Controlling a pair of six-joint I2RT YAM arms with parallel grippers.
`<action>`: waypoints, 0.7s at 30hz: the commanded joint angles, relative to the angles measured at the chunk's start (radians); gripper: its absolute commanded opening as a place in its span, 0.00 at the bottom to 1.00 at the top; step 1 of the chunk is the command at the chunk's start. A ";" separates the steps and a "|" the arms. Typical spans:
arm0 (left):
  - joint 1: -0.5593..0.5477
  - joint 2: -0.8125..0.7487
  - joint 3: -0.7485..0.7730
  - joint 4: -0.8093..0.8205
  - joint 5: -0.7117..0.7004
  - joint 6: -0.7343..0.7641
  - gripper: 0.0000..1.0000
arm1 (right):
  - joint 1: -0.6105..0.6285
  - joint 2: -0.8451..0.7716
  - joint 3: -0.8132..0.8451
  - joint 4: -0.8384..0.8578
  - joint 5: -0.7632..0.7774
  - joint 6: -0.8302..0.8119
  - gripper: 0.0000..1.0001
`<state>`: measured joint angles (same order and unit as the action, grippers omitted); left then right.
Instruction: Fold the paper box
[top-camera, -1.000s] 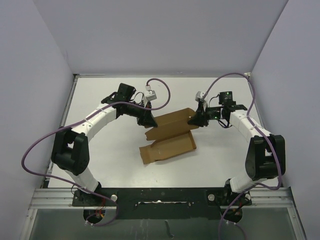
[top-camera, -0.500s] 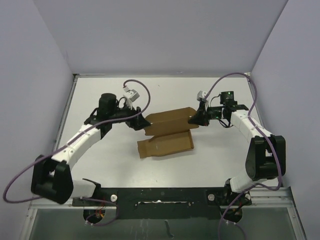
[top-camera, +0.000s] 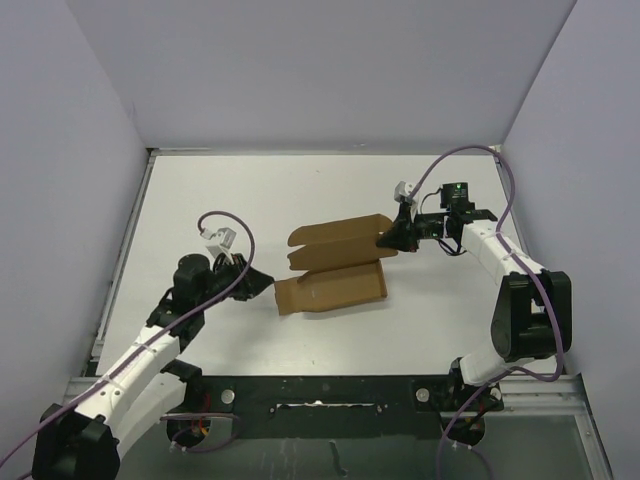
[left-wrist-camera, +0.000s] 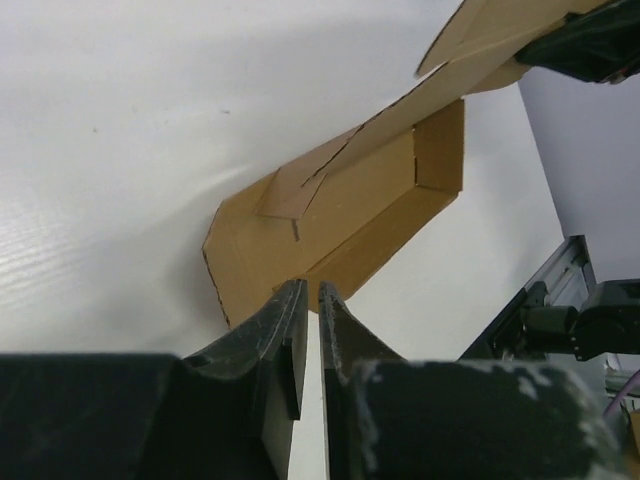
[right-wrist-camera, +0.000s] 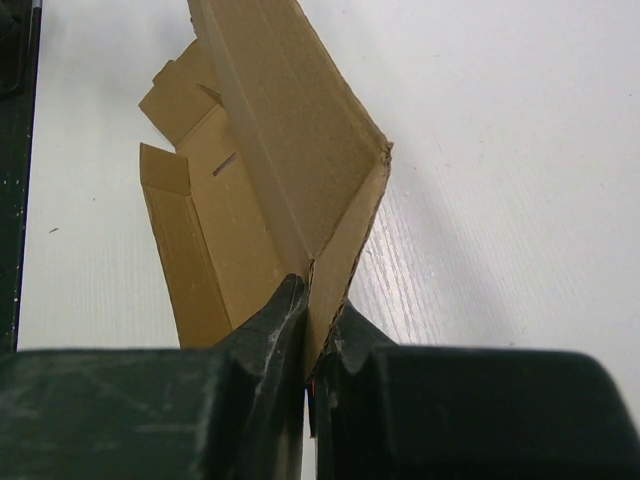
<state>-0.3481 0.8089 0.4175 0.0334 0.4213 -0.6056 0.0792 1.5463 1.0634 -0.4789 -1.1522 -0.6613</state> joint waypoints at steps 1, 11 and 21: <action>-0.056 0.030 -0.052 0.180 -0.111 -0.105 0.07 | 0.004 -0.014 0.007 0.030 -0.030 0.005 0.00; -0.130 0.343 -0.069 0.567 -0.224 -0.069 0.00 | 0.002 -0.006 0.006 0.034 -0.027 0.013 0.00; -0.258 0.489 -0.116 0.752 -0.385 -0.049 0.00 | 0.003 0.005 0.000 0.055 -0.027 0.039 0.00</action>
<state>-0.5793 1.2564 0.3183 0.6037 0.1249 -0.6697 0.0792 1.5494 1.0630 -0.4641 -1.1515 -0.6418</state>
